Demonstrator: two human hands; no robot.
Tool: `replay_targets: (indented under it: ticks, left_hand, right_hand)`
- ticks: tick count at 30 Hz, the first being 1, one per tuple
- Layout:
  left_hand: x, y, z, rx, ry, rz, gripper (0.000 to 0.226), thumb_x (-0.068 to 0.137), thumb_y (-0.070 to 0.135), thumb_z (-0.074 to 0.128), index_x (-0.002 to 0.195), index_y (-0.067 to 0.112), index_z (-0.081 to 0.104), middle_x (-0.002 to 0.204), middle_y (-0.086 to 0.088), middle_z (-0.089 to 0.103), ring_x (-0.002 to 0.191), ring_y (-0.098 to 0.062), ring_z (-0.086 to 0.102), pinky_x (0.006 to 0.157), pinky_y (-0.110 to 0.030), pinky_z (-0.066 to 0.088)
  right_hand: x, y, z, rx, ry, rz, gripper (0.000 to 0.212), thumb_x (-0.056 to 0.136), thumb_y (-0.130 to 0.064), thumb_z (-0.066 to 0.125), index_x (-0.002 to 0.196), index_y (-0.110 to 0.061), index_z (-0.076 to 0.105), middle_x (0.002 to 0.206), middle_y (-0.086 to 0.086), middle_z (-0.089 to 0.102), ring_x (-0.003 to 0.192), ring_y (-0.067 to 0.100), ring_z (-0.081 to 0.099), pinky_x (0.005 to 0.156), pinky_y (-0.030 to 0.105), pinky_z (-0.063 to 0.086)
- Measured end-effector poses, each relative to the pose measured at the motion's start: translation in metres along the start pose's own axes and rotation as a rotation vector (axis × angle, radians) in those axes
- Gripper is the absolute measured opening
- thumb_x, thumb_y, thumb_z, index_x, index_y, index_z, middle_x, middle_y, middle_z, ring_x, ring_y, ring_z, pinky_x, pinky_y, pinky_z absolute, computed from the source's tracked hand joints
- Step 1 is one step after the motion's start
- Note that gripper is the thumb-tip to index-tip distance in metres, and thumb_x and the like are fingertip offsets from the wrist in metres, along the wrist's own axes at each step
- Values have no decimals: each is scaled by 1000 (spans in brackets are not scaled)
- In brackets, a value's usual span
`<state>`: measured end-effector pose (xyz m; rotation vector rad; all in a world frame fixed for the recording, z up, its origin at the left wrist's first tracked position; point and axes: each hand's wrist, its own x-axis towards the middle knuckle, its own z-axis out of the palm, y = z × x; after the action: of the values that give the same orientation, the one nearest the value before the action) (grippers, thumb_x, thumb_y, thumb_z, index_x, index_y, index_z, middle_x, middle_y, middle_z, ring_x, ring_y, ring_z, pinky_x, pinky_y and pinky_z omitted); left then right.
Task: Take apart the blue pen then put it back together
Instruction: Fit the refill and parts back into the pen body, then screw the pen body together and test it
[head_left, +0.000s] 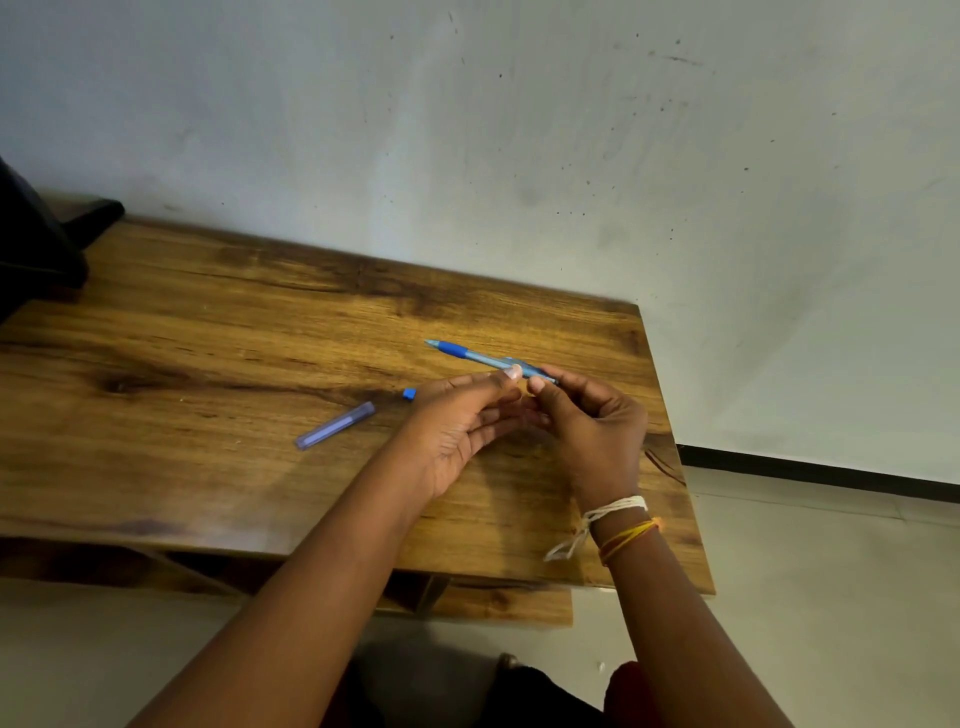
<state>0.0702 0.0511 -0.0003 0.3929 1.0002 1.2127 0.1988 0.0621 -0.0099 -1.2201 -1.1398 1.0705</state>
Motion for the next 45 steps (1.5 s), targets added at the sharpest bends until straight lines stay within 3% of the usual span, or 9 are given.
replay_targets:
  ticks: [7, 10, 14, 18, 22, 26, 32, 38, 45]
  left_hand:
    - [0, 9, -13, 248, 153, 92, 10, 81, 15, 71, 88, 10, 69, 84, -11, 73, 72, -17, 70, 67, -26, 58]
    - [-2, 9, -14, 154, 117, 10, 21, 84, 18, 67, 100, 4, 66, 87, -13, 73, 74, -19, 71, 66, -26, 59]
    - [-4, 12, -16, -101, 109, -37, 18, 86, 21, 65, 94, 6, 63, 78, -12, 74, 69, -19, 73, 60, -26, 59]
    - [-3, 15, -18, -250, 142, -12, 13, 85, 13, 65, 91, 2, 64, 72, -11, 73, 66, -17, 73, 57, -24, 58]
    - [-7, 5, -6, -242, 48, -6, 12, 86, 11, 64, 92, 2, 68, 80, -9, 76, 71, -14, 73, 68, -24, 59]
    - [-10, 2, -1, -236, 43, -9, 19, 87, 16, 63, 101, 3, 65, 89, -14, 72, 71, -16, 73, 71, -26, 58]
    - [-15, 5, -14, -144, 38, -249, 59, 92, 52, 43, 106, -2, 64, 103, -23, 71, 93, -33, 69, 77, -37, 55]
    - [-21, -1, -16, -2, -11, -329, 67, 96, 53, 27, 103, -3, 64, 105, -23, 71, 97, -34, 68, 78, -38, 55]
    - [-22, -2, -19, 44, -42, -333, 71, 96, 55, 24, 102, -2, 66, 103, -22, 72, 92, -32, 71, 74, -36, 55]
  right_hand:
    - [0, 5, 0, -107, 97, 74, 20, 79, -11, 76, 99, -7, 75, 90, 11, 76, 82, 26, 74, 73, 41, 61]
    - [-2, 2, 7, 11, 38, 88, 15, 80, -6, 74, 94, -6, 74, 89, 15, 75, 77, 23, 72, 63, 29, 60]
    - [-4, -2, 11, 202, -60, 133, 10, 81, -1, 70, 91, -3, 73, 84, 14, 73, 71, 19, 69, 59, 24, 58]
    - [-1, -8, 7, 318, -83, 238, 15, 84, -7, 66, 98, -6, 71, 86, 7, 71, 80, 17, 67, 70, 28, 59]
    - [-3, -12, 11, 542, -226, 383, 25, 94, -13, 52, 116, -4, 61, 105, 14, 67, 92, 20, 65, 84, 31, 54]
    - [-1, -14, 6, 652, -262, 420, 20, 99, -26, 43, 106, -14, 58, 111, 12, 66, 98, 25, 63, 89, 38, 49]
    - [11, -22, -15, 1014, -36, 539, 28, 100, -31, 38, 84, -16, 56, 76, 8, 55, 80, 25, 60, 89, 47, 48]
    - [12, -28, -22, 1104, -101, 445, 54, 89, -62, 33, 65, -15, 44, 59, 3, 34, 56, 17, 36, 65, 31, 36]
    - [12, -30, -21, 1096, -68, 448, 49, 90, -52, 32, 58, -15, 37, 50, 2, 30, 50, 16, 28, 58, 29, 30]
